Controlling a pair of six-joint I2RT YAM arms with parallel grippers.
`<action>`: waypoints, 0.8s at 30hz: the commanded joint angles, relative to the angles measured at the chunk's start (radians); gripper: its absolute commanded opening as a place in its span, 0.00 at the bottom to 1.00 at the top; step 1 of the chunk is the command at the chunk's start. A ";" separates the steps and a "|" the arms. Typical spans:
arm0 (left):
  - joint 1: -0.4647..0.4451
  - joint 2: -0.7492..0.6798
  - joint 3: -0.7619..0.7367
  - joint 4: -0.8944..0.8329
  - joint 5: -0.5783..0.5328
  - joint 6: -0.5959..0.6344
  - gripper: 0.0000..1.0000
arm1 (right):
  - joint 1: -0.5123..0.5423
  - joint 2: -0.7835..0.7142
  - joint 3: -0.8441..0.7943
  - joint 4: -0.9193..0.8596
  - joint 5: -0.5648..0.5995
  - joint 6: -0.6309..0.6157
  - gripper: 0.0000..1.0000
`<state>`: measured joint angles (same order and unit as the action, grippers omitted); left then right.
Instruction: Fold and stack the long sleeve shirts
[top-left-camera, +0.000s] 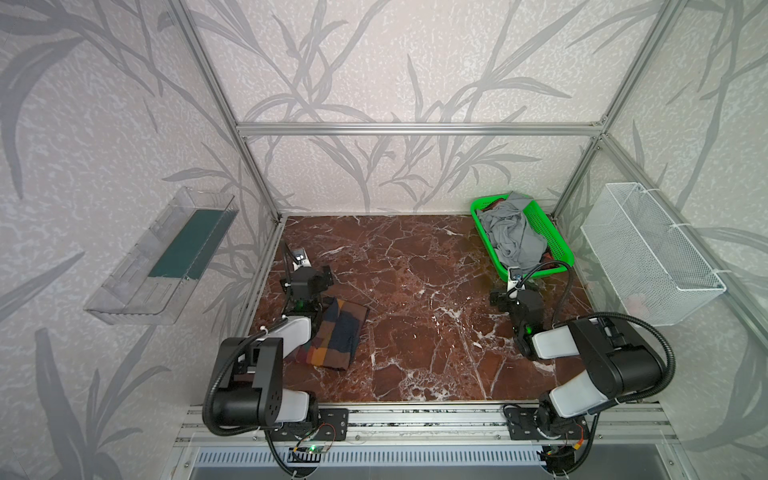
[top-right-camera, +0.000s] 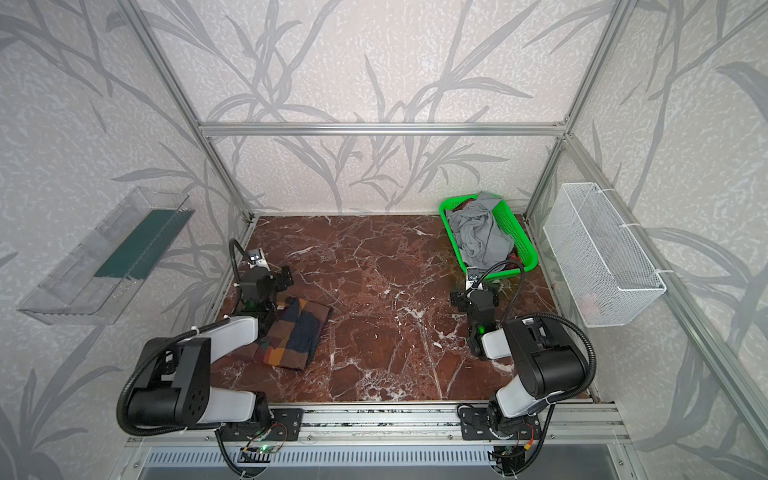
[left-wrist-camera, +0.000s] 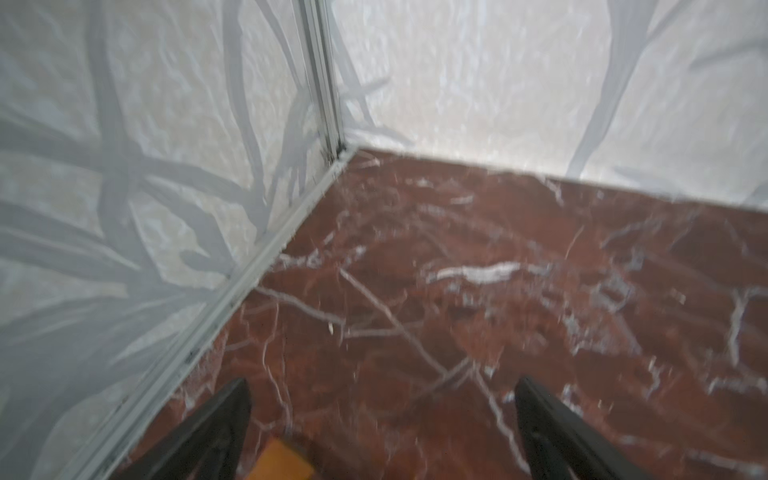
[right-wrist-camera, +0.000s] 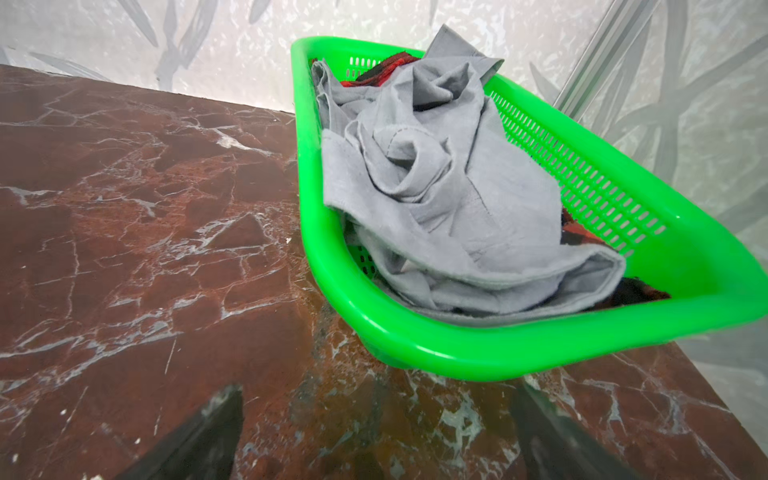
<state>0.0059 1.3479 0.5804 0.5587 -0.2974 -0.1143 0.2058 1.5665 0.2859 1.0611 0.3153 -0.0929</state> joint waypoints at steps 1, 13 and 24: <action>0.001 -0.101 0.097 -0.182 0.032 -0.053 0.99 | 0.018 -0.157 0.062 -0.154 0.075 -0.024 0.99; -0.002 -0.446 0.048 -0.338 0.218 -0.444 0.99 | -0.071 -0.696 0.359 -0.890 -0.245 0.578 0.99; -0.071 -0.472 0.261 -0.935 0.253 -0.398 0.99 | -0.071 -0.298 0.897 -1.537 -0.143 0.495 0.96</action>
<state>-0.0410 0.8864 0.8066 -0.1379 -0.0326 -0.5304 0.1333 1.1751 1.1126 -0.2680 0.1589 0.4004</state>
